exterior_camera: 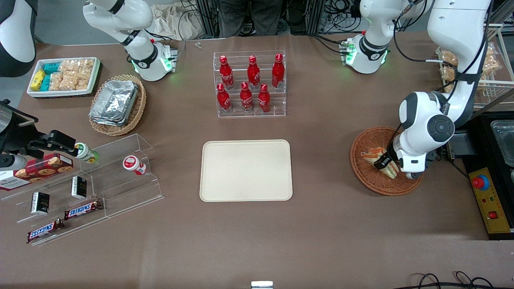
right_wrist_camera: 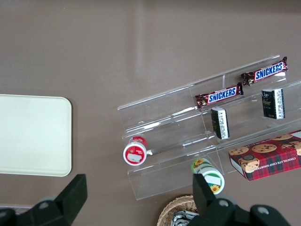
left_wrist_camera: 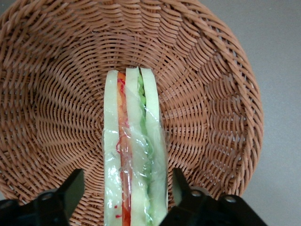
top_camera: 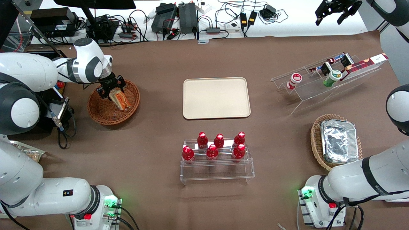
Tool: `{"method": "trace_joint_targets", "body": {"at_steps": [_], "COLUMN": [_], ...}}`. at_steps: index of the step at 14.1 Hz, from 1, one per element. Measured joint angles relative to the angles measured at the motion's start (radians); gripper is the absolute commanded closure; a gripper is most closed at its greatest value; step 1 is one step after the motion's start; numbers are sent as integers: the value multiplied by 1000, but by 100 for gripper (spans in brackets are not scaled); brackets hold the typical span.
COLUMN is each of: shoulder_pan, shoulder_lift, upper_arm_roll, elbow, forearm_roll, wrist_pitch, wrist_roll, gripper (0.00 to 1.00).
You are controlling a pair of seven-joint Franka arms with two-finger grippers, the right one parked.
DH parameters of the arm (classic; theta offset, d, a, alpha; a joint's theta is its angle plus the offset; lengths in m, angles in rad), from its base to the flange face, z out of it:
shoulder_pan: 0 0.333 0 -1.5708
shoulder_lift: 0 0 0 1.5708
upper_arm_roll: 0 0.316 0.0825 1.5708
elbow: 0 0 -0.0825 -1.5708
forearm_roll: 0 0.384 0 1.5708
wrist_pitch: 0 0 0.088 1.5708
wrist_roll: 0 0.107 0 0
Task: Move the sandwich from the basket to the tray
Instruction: 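Close the left gripper on the sandwich and lift it from the basket, then carry the held sandwich over the cream tray with the left gripper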
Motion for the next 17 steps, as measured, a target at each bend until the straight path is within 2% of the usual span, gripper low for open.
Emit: {"method": "trace_joint_targets", "body": {"at_steps": [2,3,5,7,10,12,14,17], "shoulder_pan": [-2,-8,-30,-49,-71,-76,-79,-81], "shoulder_lift": [0,-4,-31,-77,-117,-117,-114,-113], "upper_arm_roll": [-1,-3,-5,-10,-11,-12,-21,-75], "elbow": [1,4,32,120,359,506,597,632], "forearm_roll": [0,0,0,1,3,3,2,1], "wrist_pitch": [0,-11,-100,-278,-602,-742,-804,-822], "wrist_roll": [-13,-19,-35,-38,3,73,195,352], "gripper": [92,100,100,100,100,100,100,100]}}
